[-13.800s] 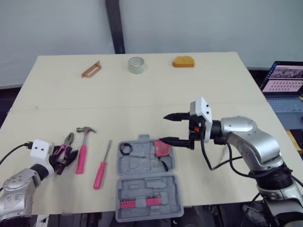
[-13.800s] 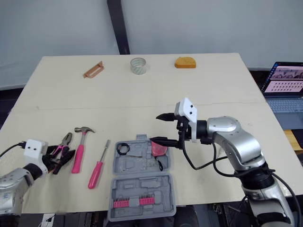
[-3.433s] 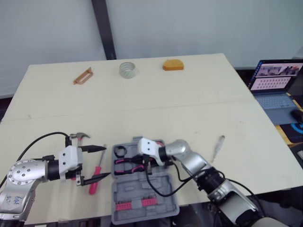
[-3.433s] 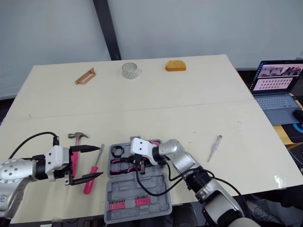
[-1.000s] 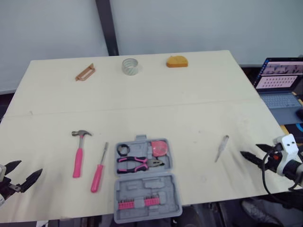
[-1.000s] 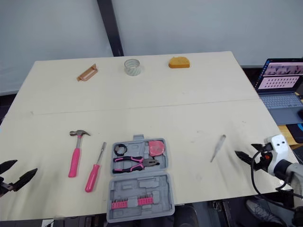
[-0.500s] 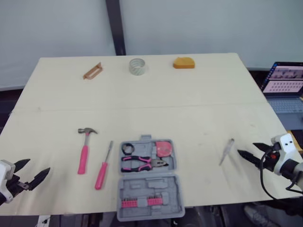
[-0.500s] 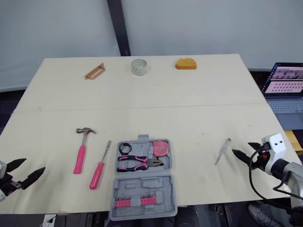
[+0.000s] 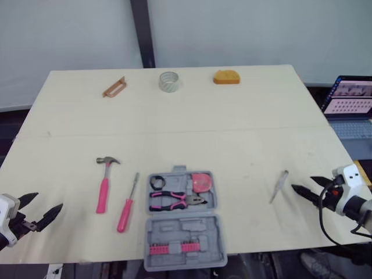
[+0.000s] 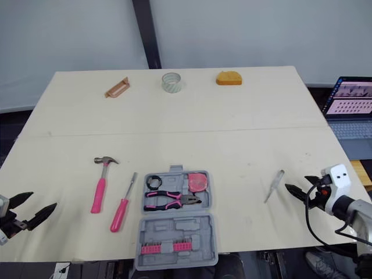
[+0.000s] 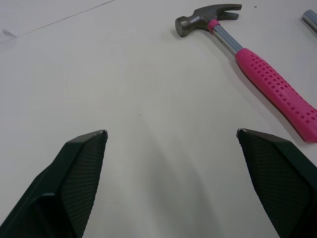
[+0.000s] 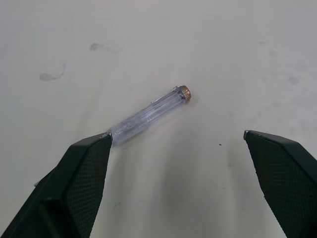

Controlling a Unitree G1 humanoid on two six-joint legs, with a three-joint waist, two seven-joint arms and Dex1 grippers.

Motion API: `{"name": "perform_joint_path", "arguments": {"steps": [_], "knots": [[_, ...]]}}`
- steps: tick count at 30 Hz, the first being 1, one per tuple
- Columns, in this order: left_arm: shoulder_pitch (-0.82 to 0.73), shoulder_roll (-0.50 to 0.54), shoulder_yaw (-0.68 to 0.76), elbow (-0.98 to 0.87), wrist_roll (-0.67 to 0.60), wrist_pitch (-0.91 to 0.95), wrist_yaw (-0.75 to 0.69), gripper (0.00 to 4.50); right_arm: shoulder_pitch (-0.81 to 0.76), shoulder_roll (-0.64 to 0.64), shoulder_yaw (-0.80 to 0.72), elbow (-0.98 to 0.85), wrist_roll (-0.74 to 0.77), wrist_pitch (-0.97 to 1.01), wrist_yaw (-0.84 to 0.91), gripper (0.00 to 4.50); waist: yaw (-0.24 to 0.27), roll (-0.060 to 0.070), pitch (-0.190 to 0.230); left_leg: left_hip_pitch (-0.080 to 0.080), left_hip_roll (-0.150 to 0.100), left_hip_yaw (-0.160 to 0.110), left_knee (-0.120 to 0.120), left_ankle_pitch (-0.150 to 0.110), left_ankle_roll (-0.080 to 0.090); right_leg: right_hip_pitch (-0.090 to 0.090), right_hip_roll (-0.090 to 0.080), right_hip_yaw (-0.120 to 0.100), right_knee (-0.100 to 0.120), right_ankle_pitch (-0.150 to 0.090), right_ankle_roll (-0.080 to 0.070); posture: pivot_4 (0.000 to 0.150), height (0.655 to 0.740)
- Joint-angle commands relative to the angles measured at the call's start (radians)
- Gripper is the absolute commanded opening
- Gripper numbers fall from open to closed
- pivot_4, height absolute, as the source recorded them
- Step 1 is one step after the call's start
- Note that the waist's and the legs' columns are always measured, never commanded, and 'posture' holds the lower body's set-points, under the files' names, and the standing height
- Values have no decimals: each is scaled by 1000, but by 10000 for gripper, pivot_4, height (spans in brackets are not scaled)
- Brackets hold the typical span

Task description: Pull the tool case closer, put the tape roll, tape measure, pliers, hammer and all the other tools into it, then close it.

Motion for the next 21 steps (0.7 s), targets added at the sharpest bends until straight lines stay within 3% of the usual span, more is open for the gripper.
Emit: {"name": "perform_joint_path", "arguments": {"steps": [1,4,11,12,15,21], "knots": [[-4,6,8,-30,-4,4,8,45000,-1,-9,-14,-18,10,-8,2,44905,-1,0,0,0,0,0,0,0,0,0,0,0,0,0,0,1500,7400],[-6,9,-6,-74,-8,30,1,45000,12,-19,-5,-71,31,27,30,44905,-6,0,0,0,0,0,0,0,0,0,0,0,1,0,0,1500,7400],[-5,27,-182,-367,-39,208,-82,45000,24,-36,145,-454,138,273,85,44905,-5,0,0,0,1,0,1,0,0,-1,0,1,1,0,0,1500,7400],[-13,29,-209,-402,-42,234,-86,42554,19,-36,171,-492,143,294,82,44999,-5,0,0,0,1,0,1,0,0,-1,0,1,1,0,0,1500,7400],[-42,41,-312,-509,-45,314,-104,32357,-7,-44,290,-595,115,319,87,36946,-3,0,0,-1,1,0,1,0,0,-1,0,1,1,0,0,1500,7400],[-65,67,-464,-570,-2,374,-133,2309,-44,-66,489,-670,29,302,108,6957,-3,0,0,-2,0,1,0,0,0,-3,1,2,1,0,0,1500,7400]]}}
